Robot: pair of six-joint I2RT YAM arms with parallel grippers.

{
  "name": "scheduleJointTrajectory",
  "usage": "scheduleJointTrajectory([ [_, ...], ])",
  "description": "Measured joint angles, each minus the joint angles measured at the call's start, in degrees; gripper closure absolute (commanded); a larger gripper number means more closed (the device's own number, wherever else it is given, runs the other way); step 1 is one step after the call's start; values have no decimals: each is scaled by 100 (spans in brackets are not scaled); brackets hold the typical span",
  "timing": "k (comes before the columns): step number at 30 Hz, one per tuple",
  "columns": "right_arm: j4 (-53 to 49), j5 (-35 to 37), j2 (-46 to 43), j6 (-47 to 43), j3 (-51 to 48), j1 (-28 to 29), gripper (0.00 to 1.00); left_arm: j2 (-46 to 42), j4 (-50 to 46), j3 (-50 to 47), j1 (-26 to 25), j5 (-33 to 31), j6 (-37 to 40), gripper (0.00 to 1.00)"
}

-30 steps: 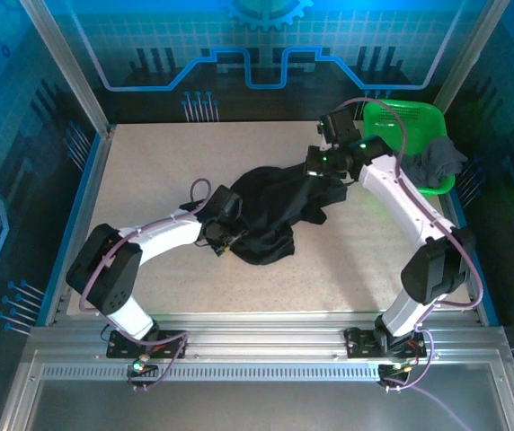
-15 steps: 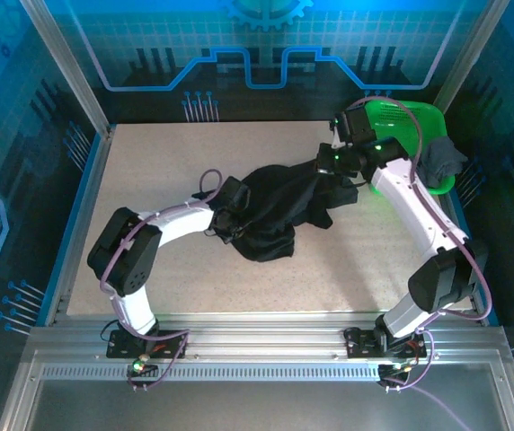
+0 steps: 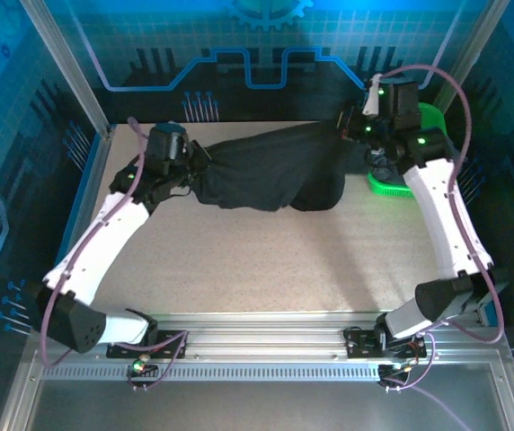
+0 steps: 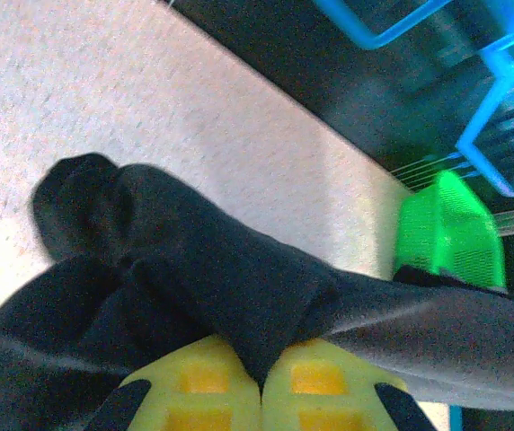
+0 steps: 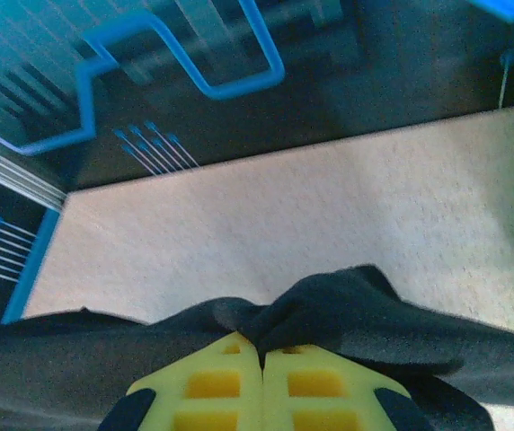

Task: Fold and stack the t-shirts

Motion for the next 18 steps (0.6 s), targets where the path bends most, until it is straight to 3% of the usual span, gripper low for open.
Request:
scheduleJointTrajectory([
  [11,758,-879,-1895,-175,-590,-35,100,-1652,66,391,0,-87,772,100],
  [18,1213,-1325,-2232,94,-863,-35,100,-1440,203,1040,144,-162,975,100],
])
